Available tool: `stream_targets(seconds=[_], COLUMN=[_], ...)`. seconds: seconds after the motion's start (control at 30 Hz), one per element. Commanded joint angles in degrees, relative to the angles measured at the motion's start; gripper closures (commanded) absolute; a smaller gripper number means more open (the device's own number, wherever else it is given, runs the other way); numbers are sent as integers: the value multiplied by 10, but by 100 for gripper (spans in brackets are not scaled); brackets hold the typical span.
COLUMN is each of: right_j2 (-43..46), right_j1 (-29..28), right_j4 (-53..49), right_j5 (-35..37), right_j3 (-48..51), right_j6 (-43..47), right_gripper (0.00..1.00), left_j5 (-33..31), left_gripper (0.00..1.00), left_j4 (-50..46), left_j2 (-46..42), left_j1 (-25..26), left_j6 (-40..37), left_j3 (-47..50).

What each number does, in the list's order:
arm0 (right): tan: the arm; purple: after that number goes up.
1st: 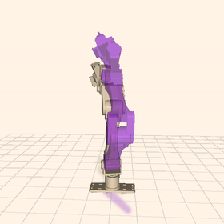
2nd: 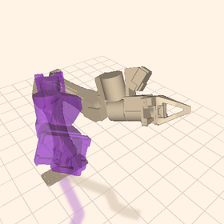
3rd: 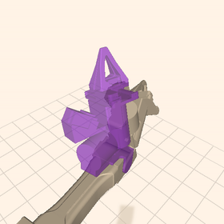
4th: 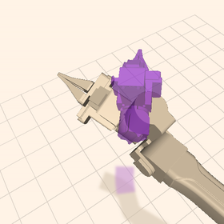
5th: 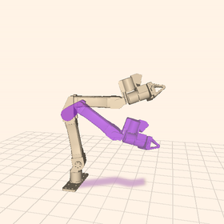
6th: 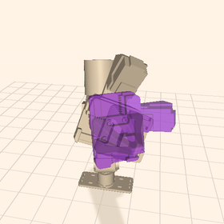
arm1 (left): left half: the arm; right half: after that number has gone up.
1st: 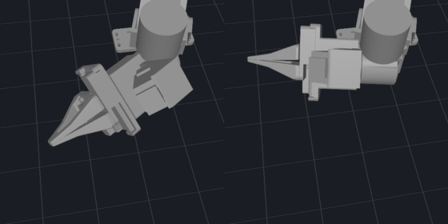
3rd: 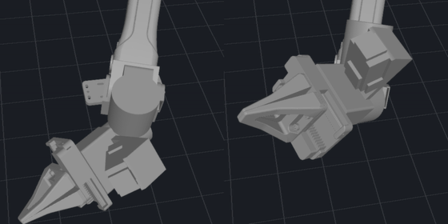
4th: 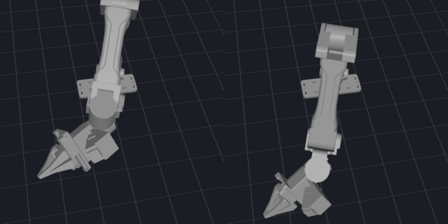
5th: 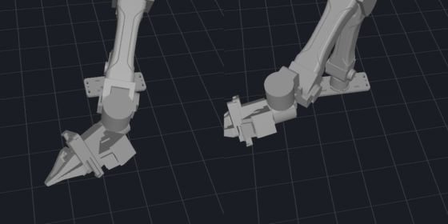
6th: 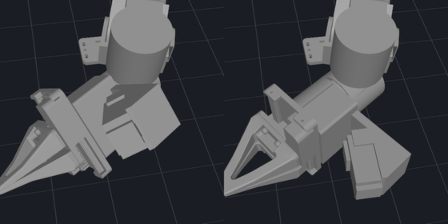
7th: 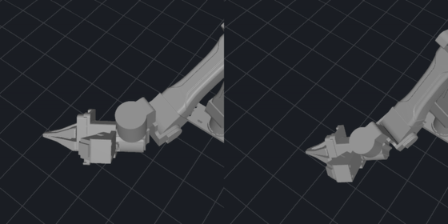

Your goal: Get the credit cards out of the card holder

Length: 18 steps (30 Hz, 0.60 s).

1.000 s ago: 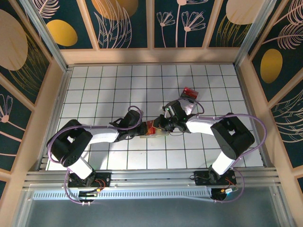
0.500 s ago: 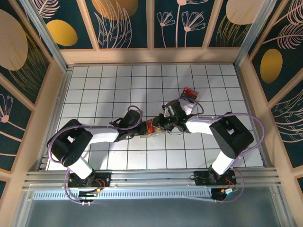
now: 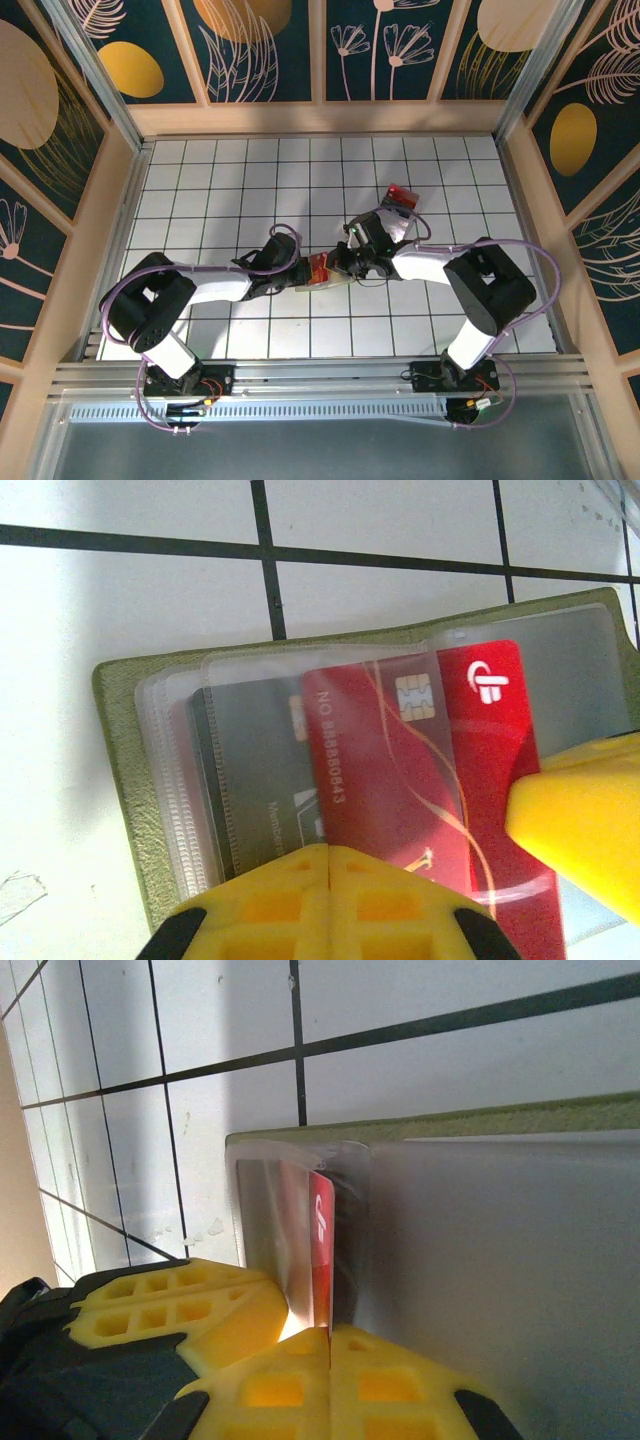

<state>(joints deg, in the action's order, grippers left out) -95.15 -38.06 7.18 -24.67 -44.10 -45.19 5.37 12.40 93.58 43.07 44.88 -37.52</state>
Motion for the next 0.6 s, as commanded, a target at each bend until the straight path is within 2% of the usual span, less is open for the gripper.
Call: stream_targets(seconds=[0.0, 0.33, 0.57], right_j2=[34, 64, 89], right_j1=[6, 8, 16], right_j4=[-68, -116, -186], right_j5=[30, 70, 118], right_j3=[-26, -38, -86], right_j6=[42, 63, 121], right_gripper=[100, 100, 100], left_j5=[-33, -92, -105], left_gripper=[97, 92, 89], left_j4=[-45, -85, -98], left_j2=[3, 5, 9], left_j1=[1, 1, 1], left_j6=[6, -30, -52], left_j3=[5, -31, -61])
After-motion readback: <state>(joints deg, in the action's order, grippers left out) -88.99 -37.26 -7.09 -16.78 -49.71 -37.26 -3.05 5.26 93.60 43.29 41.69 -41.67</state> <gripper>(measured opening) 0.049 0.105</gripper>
